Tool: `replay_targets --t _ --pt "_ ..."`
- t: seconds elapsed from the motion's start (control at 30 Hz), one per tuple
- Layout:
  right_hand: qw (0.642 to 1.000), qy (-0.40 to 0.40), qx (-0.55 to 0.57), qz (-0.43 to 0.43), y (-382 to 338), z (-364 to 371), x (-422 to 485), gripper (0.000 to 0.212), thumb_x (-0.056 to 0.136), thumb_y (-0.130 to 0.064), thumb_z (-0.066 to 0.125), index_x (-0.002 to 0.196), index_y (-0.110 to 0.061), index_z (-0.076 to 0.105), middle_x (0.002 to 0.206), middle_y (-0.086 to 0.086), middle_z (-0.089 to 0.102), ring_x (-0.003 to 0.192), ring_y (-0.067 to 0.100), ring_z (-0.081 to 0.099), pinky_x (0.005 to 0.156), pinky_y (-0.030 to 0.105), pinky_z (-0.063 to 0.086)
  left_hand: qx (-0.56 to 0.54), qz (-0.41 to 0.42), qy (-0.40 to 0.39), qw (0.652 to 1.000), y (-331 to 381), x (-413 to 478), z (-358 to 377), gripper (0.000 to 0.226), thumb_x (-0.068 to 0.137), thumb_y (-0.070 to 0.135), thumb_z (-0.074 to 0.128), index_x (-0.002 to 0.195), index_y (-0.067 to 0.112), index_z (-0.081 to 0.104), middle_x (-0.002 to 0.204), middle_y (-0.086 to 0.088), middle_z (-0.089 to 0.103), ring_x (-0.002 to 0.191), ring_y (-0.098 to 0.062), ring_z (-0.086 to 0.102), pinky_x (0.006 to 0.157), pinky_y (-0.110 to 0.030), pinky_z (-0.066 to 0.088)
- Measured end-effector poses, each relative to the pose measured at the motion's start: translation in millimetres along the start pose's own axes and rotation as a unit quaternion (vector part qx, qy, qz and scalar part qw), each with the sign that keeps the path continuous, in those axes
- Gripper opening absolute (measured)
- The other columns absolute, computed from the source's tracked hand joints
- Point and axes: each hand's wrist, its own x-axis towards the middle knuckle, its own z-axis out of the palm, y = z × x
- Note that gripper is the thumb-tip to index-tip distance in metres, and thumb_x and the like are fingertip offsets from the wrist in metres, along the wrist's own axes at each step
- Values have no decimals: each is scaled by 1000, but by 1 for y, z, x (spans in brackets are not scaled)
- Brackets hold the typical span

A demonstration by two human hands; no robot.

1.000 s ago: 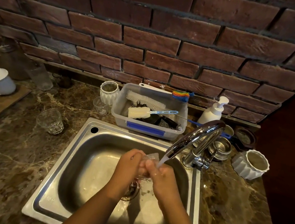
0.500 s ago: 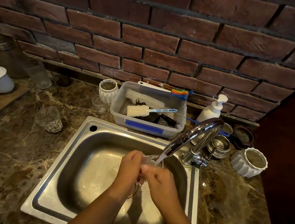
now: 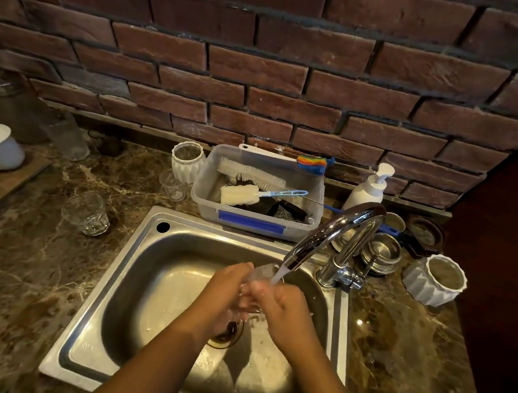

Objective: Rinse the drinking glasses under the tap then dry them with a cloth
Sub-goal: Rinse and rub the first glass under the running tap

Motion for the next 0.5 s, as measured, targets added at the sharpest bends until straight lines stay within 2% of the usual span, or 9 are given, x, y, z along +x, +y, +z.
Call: replay_targets --t 0.03,0.1,0.13,0.17,0.2,0.3,0.37,0.43,0.5 --pt "994 -43 -96 -43 -3 -4 -2 26 101 -30 53 92 -20 76 87 1 76 84 11 70 86 41 56 -46 -48 -22 998 3 1 -4 26 97 32 60 99 8 70 78 -9 66 64 -18 60 55 -26 48" --pt "940 -95 -303 -125 -10 -7 -4 25 100 -37 51 104 -26 73 104 -4 74 100 10 65 100 34 46 -134 -114 -89 980 5 -1 -11 24 87 27 68 99 7 71 85 -10 68 66 -19 60 50 -25 48" --pt "912 -107 -364 -155 -11 -8 -5 28 100 -42 48 110 -29 70 110 -5 73 106 9 63 106 32 38 -162 -125 -109 973 4 -2 -13 22 84 26 68 95 8 71 83 -10 66 65 -19 58 48 -25 45" --pt "901 -110 -384 -169 -10 -7 -5 32 100 -46 44 113 -31 69 112 -6 72 107 9 62 108 32 34 -180 -122 -113 970 2 -2 -12 18 84 25 67 90 9 70 80 -9 65 63 -18 56 49 -26 43" --pt "908 -103 -369 -168 -9 -7 -4 36 98 -50 41 112 -31 69 110 -7 73 104 9 63 106 32 38 -188 -109 -96 971 -1 -1 -9 16 88 24 63 86 9 70 76 -8 65 62 -18 57 51 -27 45" --pt "975 -57 -186 -106 -1 -1 -3 34 95 -46 47 96 -27 74 89 -7 75 84 7 67 79 35 54 -149 -23 31 988 -7 4 1 28 98 22 51 80 9 67 71 -9 64 68 -20 59 61 -30 48" --pt "996 -18 -68 -49 1 9 -1 27 97 -33 54 84 -21 75 78 -1 74 75 13 69 74 39 57 -63 53 90 992 -10 8 4 28 100 20 46 81 8 63 75 -12 62 70 -22 57 59 -31 46" --pt "997 40 46 42 -4 20 -1 28 98 -27 56 80 -15 75 76 8 74 75 20 70 78 41 58 48 149 133 979 -15 11 2 28 100 16 46 79 9 63 79 -13 65 75 -26 62 64 -36 51" --pt "954 80 223 182 -7 24 3 30 99 -28 56 83 -11 74 76 10 74 77 24 70 82 40 55 174 251 160 939 -19 10 -2 25 100 16 48 82 14 66 82 -6 67 79 -21 65 70 -33 55"
